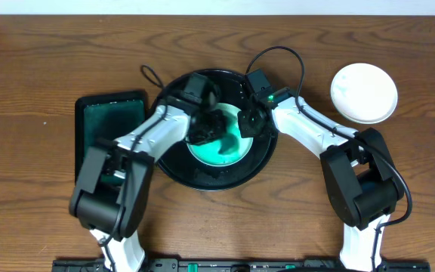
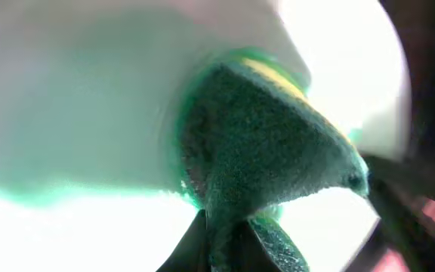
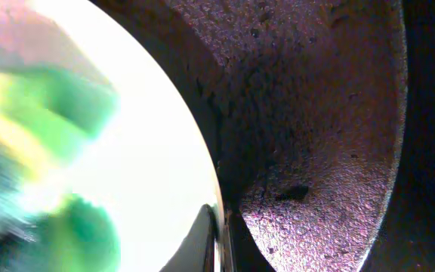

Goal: Clean dirty plates on tray and stack at the side
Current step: 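Scrub the plate with the sponge while the right gripper holds its rim, then return the sponge to the black sponge tray with the left gripper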

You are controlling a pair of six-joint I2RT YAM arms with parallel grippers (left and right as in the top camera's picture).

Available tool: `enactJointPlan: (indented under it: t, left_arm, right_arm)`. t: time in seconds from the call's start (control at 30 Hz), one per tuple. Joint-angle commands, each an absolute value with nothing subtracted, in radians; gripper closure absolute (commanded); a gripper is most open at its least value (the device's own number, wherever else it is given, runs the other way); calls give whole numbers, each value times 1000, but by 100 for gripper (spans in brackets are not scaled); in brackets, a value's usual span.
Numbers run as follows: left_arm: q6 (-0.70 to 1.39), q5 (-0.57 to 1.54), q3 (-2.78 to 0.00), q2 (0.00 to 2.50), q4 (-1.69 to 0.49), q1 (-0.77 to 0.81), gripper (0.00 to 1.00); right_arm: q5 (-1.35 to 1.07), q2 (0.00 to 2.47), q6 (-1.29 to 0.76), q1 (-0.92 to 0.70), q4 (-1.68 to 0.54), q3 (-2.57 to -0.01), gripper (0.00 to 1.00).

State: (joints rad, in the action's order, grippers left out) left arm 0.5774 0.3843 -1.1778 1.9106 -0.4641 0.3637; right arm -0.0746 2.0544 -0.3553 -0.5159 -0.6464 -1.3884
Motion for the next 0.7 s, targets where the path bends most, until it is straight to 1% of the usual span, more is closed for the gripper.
enactJointPlan:
  t: [0.0, 0.2, 0.43, 0.57, 0.67]
  left_arm:
    - [551, -3, -1135, 1961, -549, 265, 93]
    - [525, 2, -1142, 1960, -595, 245, 93]
    - [511, 105, -1190, 1905, -610, 306, 93]
    - [519, 93, -1213, 1832, -627, 332, 93]
    - [546, 30, -1220, 1764, -658, 329, 93]
  right_arm:
    - [-113, 2106, -332, -558, -671, -1365, 99]
    - [-113, 2106, -332, -558, -669, -1365, 98]
    - [-113, 2106, -331, -558, -661, -1365, 99]
    - [-113, 2106, -331, -558, -658, -1365, 99]
    - [-113, 2106, -331, -558, -658, -1365, 99]
